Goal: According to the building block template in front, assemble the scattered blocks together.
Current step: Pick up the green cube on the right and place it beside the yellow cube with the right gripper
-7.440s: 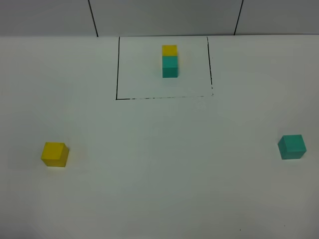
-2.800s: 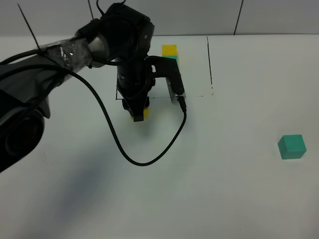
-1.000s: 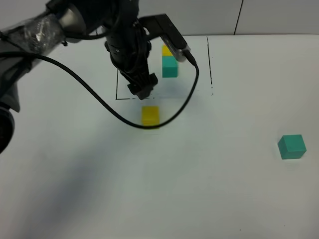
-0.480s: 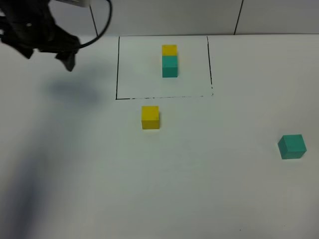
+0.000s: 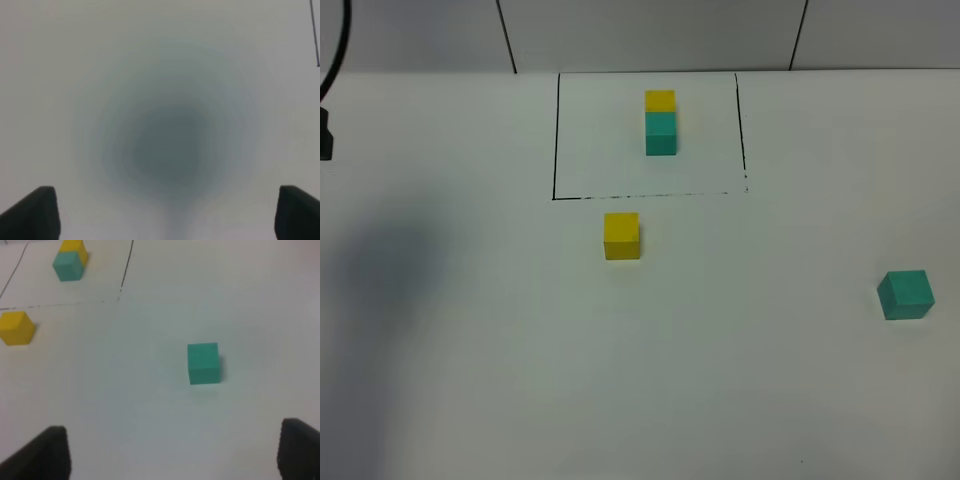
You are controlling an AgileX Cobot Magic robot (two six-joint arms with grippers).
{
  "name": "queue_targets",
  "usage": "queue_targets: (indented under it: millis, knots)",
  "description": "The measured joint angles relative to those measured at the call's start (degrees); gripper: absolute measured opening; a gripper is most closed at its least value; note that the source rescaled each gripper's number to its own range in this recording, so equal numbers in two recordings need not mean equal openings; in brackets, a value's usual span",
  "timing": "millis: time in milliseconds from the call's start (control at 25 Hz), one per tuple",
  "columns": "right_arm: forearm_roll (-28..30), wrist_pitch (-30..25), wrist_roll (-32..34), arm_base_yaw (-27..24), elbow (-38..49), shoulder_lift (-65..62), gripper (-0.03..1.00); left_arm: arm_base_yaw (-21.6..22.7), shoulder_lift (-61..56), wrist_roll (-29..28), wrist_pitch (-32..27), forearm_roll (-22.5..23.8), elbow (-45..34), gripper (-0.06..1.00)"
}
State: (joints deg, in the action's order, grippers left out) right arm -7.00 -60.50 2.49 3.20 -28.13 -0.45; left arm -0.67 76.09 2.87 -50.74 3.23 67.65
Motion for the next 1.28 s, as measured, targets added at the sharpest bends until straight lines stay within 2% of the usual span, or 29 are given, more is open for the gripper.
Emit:
queue_targets:
  millis: [200,560,920,1040,1280]
  knots:
    - [0.0,0.0,0.0,0.0,0.0,0.0,0.69,-0.4,-14.43,-4.71,-3.05,0.0,-7.38,0.86]
    - [0.0,0.0,0.0,0.0,0.0,0.0,0.69,-2.56,-39.32,-6.05,-8.08,-1.14,-19.64,0.82]
    - [0.0,0.0,0.0,0.0,0.0,0.0,0.69,-3.07,-58.63,-5.83,-9.42,-5.12,-32.83,0.79]
    - [0.0,0.0,0.0,0.0,0.0,0.0,0.69,-3.13,-63.52,-3.87,-8.56,-7.57,-36.47,0.79]
    - [0.0,0.0,0.0,0.0,0.0,0.0,0.69,-3.18,-70.09,-0.66,-8.3,-10.32,-37.91,0.77]
